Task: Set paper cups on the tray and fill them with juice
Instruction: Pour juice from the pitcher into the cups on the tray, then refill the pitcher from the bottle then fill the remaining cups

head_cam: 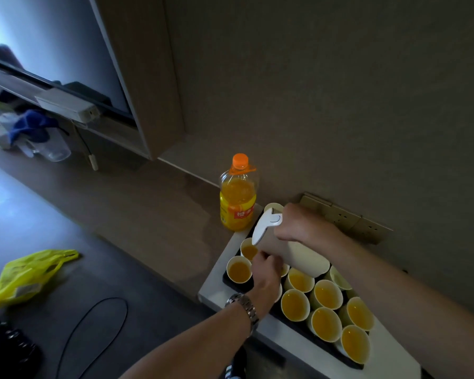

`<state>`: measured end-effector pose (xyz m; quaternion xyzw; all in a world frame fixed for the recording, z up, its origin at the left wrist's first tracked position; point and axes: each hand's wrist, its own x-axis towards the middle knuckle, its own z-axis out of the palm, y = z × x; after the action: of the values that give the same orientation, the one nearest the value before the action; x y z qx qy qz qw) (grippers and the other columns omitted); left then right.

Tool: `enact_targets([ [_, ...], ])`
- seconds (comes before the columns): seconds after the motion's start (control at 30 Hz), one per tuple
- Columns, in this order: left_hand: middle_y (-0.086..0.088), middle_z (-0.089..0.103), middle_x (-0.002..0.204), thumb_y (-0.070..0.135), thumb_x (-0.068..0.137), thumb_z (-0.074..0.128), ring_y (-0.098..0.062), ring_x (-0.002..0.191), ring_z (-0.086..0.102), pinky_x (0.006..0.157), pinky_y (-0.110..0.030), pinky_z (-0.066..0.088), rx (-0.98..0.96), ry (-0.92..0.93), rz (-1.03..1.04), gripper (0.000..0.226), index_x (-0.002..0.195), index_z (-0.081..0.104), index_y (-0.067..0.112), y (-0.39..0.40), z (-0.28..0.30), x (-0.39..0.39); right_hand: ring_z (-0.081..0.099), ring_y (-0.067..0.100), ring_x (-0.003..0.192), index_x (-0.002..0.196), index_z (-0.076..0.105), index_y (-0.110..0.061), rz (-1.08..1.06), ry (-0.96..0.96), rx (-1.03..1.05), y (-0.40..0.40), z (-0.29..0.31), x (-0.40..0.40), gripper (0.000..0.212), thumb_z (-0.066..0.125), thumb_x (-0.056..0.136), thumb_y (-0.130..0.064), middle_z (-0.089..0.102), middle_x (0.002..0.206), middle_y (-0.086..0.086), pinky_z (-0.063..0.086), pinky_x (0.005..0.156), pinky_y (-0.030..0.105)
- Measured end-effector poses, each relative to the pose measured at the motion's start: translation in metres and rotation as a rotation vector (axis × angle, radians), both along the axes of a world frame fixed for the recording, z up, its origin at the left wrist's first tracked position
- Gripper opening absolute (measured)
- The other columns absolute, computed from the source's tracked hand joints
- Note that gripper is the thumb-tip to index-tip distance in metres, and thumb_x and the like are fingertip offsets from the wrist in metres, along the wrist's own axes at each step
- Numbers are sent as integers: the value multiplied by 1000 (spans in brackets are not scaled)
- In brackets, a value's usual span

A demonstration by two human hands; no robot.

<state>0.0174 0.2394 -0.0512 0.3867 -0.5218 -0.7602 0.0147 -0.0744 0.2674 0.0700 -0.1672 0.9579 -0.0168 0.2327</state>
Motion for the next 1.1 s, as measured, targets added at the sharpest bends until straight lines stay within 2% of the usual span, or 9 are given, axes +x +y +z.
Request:
enact_targets([
  [0.07, -6, 62, 82, -6, 89, 51, -20, 78, 50, 63, -24, 46, -8, 26, -14, 19, 101, 62, 4, 4, 5, 1, 61, 26, 92, 107, 58, -11, -10, 13, -25, 7, 2, 1, 27, 62, 88, -28, 59, 96, 6, 47, 71, 31],
  [0.2, -12, 59, 83, -7, 88, 51, -22, 79, 47, 65, -29, 42, -31, 27, -22, 20, 85, 61, 10, 9, 12, 1, 58, 31, 116, 147, 30, -8, -35, 21, -95, 22, 4, 4, 72, 65, 88, -29, 57, 129, 12, 50, 86, 37],
  [0.33, -8, 61, 84, -8, 92, 47, -21, 78, 52, 65, -28, 46, -66, 3, 10, 21, 103, 61, 2, 14, 17, 2, 60, 28, 104, 121, 48, -13, -28, 16, -155, 40, 6, 7, 42, 66, 85, -25, 58, 109, 7, 50, 81, 37],
  [0.5, -7, 66, 96, -6, 90, 44, -23, 90, 58, 79, -37, 51, -124, 3, 9, 29, 102, 61, 14, 14, 28, 2, 56, 30, 122, 141, 44, -14, -36, -8, -285, 54, 6, 8, 64, 68, 84, -30, 56, 136, 9, 50, 97, 40],
  [0.67, -3, 71, 101, 0, 78, 48, -22, 96, 64, 77, -37, 58, -214, 107, 49, 48, 121, 65, 14, 6, 37, 6, 62, 21, 99, 114, 57, -21, -25, -5, -493, 60, 0, 8, 48, 68, 81, -53, 64, 108, -3, 54, 86, 39],
  [0.77, -5, 69, 103, -2, 83, 45, -21, 94, 61, 64, -26, 53, -230, 162, 85, 52, 131, 58, 15, 1, 41, 7, 63, 17, 95, 110, 57, -25, -9, 28, -618, 60, -6, 16, 46, 62, 85, -64, 65, 104, -7, 51, 78, 34],
  [0.87, -5, 65, 111, 10, 77, 46, -19, 94, 58, 68, -27, 51, -211, 231, 101, 59, 134, 52, 24, -3, 43, 7, 61, 19, 99, 105, 57, -26, -50, 27, -736, 57, -15, 22, 53, 46, 84, -74, 62, 111, 0, 46, 77, 33],
  [1.0, 7, 66, 113, 20, 87, 49, -15, 104, 60, 81, -30, 48, -180, 247, 166, 38, 124, 58, 25, -14, 48, 10, 53, 18, 114, 116, 62, -23, -142, 80, -854, 46, -21, 29, 46, 39, 99, -59, 48, 122, 0, 46, 95, 39],
  [1.1, 19, 69, 103, 33, 101, 43, 5, 93, 64, 79, -22, 49, -210, 296, 170, 23, 115, 61, 37, -28, 52, 8, 51, 11, 109, 120, 62, -25, -201, 115, -940, 32, -25, 38, 38, 42, 101, -51, 49, 120, -6, 45, 90, 37],
])
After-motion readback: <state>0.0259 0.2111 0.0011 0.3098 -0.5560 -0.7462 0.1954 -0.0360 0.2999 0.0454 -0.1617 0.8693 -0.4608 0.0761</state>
